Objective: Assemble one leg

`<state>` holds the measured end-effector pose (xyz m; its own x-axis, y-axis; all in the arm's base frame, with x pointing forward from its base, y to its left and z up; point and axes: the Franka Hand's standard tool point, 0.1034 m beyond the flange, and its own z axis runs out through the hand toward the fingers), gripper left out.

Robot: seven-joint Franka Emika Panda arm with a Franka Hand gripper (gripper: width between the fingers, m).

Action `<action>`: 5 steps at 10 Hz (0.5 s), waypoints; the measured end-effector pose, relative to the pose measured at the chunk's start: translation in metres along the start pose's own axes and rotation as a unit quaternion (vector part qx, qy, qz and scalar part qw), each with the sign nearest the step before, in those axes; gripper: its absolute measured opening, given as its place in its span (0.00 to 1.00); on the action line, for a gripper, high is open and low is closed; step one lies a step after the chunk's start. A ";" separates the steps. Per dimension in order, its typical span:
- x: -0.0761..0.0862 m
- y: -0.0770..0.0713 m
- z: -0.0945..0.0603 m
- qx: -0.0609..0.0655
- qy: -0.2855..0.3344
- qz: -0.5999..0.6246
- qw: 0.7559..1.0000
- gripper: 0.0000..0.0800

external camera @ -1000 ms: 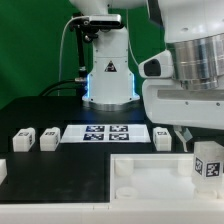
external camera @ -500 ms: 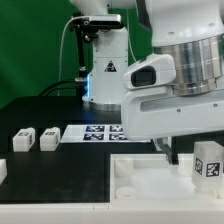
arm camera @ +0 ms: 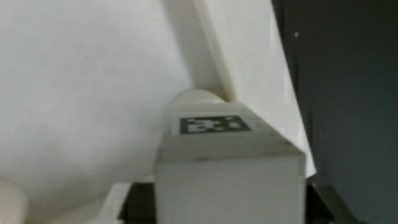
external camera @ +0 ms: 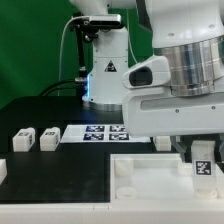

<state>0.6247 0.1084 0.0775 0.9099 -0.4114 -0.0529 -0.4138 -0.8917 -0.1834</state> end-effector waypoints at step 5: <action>0.003 -0.001 0.001 0.002 -0.010 0.380 0.925 0.37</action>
Offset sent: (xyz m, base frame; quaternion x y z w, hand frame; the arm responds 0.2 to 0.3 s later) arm 0.0152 0.0120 0.0022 -0.0147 -0.0118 0.4511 0.8923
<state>0.6274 0.1080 0.0763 0.3574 -0.9153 -0.1856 -0.9338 -0.3464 -0.0895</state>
